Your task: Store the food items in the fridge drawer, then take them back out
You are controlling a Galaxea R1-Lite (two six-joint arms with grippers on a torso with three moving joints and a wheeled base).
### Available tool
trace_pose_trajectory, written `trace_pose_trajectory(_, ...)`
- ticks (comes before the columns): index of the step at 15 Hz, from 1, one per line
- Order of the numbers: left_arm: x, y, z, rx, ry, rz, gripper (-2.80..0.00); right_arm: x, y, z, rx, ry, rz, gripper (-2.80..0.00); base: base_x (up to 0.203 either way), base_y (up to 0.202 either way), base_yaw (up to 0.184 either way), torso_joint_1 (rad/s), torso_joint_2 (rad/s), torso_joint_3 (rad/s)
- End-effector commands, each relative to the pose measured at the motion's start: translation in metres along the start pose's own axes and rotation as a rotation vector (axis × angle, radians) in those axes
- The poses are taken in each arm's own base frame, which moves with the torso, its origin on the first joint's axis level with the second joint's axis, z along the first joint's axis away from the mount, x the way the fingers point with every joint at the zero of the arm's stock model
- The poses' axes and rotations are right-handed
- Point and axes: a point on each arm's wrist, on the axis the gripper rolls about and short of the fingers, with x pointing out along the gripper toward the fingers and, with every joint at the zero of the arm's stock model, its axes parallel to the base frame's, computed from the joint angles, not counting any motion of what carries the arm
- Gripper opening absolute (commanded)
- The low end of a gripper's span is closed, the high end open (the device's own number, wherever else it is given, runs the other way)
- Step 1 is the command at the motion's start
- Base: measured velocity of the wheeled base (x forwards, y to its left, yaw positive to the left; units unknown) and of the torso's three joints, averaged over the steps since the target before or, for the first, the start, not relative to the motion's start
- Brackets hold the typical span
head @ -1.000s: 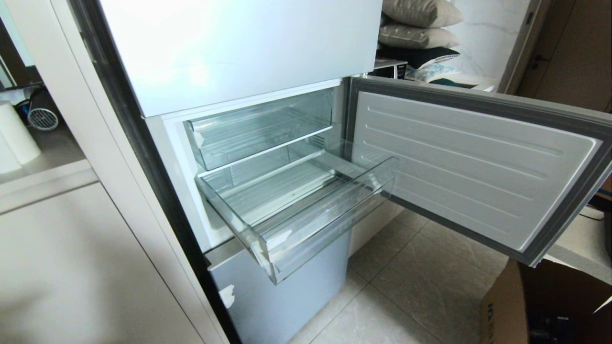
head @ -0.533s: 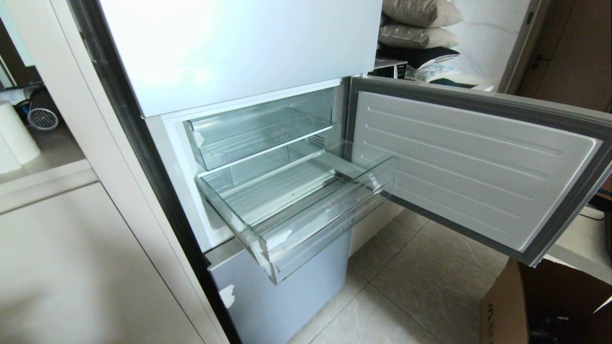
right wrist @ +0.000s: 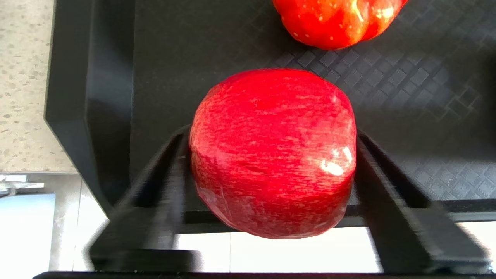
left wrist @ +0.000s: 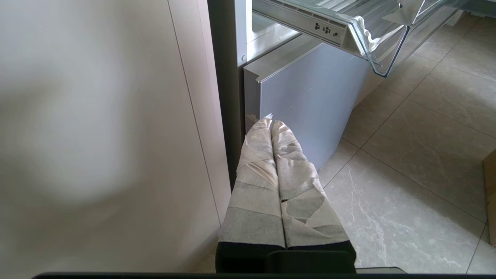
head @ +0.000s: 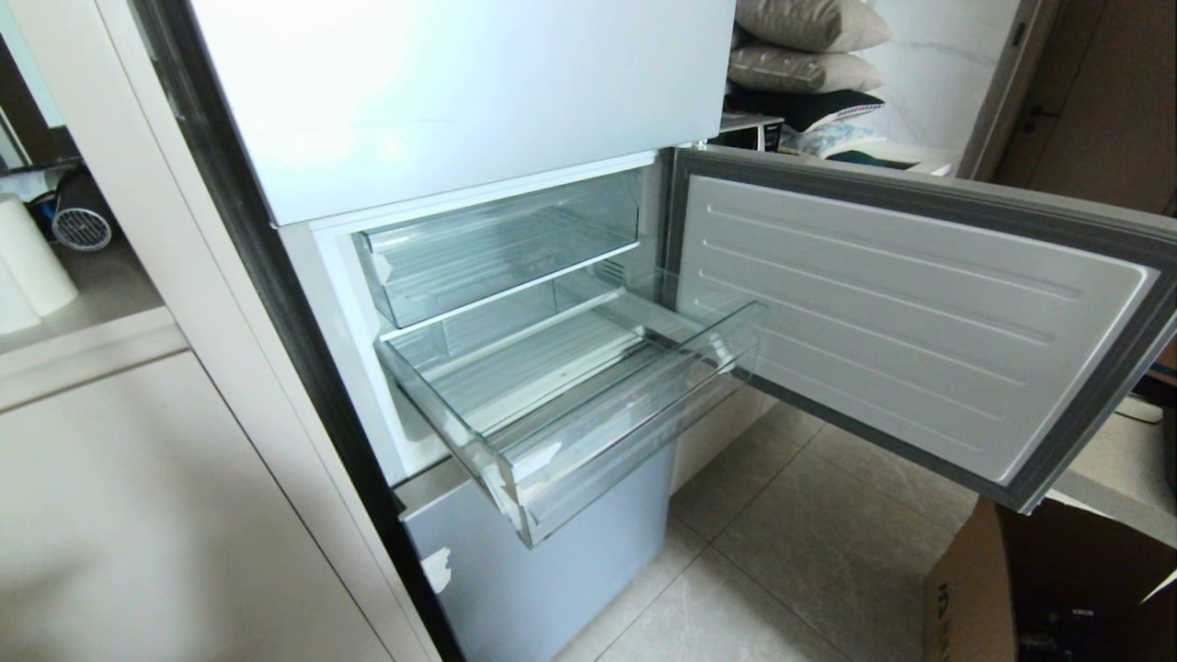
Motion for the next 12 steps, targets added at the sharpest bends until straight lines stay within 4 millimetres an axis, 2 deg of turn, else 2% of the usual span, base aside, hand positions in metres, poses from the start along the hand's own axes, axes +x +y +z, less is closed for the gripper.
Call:
trace_pose_trajectory(1,0.000,0.000,0.000,0.000,0.000,0.001,-2.80,0.001,0.000,0.000,0.000,-0.002,0.003,-2.80,0.000,0.000,0.000,0.000,0.00,0.000)
trace_pose_trajectory(3,0.000,0.000,0.000,0.000,0.000,0.001,-2.80,-0.001,0.000,0.001,-0.001,-0.006,0.012,-2.80,0.000,0.000,0.000,0.000,0.00,0.000)
trace_pose_trajectory(5,0.000,0.000,0.000,0.000,0.000,0.001,-2.80,-0.018,0.002,0.006,-0.004,-0.034,0.029,-2.80,0.000,0.000,0.000,0.000,0.00,0.000)
trace_pose_trajectory(9,0.000,0.000,0.000,0.000,0.000,0.001,-2.80,-0.091,0.011,0.007,-0.021,-0.129,0.067,-2.80,0.000,0.000,0.000,0.000,0.00,0.000)
trace_pose_trajectory(12,0.000,0.000,0.000,0.000,0.000,0.001,-2.80,-0.142,0.021,-0.010,-0.058,-0.187,0.161,-2.80,0.000,0.000,0.000,0.000,0.00,0.000)
